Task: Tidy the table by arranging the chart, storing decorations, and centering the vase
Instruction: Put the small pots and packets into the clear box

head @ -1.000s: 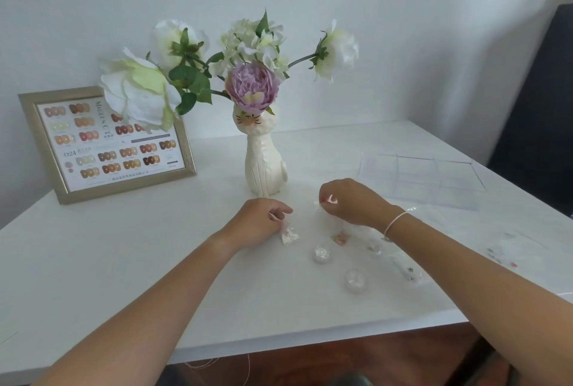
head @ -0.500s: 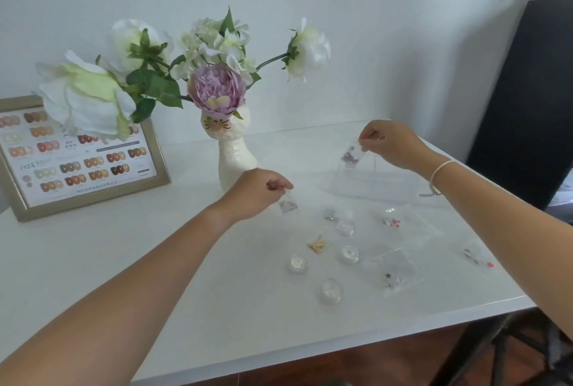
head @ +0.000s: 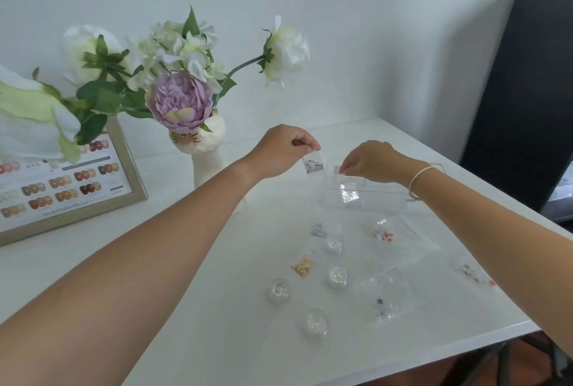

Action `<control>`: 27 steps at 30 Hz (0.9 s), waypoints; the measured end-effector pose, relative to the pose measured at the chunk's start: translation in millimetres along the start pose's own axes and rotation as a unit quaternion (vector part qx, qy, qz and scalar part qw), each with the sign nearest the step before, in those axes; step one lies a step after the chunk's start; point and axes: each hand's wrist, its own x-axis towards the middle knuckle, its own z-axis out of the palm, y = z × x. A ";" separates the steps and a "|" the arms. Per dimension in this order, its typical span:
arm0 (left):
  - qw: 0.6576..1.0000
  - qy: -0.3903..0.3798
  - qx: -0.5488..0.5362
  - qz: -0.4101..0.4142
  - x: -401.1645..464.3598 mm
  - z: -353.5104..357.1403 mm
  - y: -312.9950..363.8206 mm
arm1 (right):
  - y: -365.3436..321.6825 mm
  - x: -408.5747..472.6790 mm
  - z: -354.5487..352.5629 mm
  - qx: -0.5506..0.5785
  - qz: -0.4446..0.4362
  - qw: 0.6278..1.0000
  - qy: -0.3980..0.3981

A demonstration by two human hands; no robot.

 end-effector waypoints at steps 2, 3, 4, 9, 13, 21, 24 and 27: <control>1.000 -0.007 0.002 0.002 10.1 5.6 3.0 | 3.0 -3.0 -0.9 -0.007 0.006 0.999 0.043; 1.000 -0.009 0.003 0.004 14.9 8.6 4.3 | 5.7 -5.5 -2.0 -0.008 0.008 0.998 0.063; 1.000 -0.012 0.004 0.006 19.5 11.9 5.7 | 8.7 -8.8 -3.5 -0.009 0.009 0.997 0.078; 0.999 -0.040 0.021 0.009 37.5 30.8 9.4 | 23.3 -34.3 -11.2 0.093 0.015 0.986 0.137; 0.997 -0.071 0.032 -0.006 45.4 45.6 6.3 | 26.3 -55.6 -13.7 0.151 0.008 0.977 0.153; 0.995 -0.058 0.083 0.017 39.5 59.2 -7.9 | 8.1 -75.6 4.1 0.152 -0.033 0.983 0.095; 0.998 -0.029 0.052 0.026 24.9 51.0 -9.9 | -1.7 -75.1 14.9 0.139 -0.048 0.987 0.071; 0.999 -0.012 0.035 0.030 -0.8 37.9 -13.8 | -14.1 -72.4 25.6 0.127 -0.074 0.989 0.033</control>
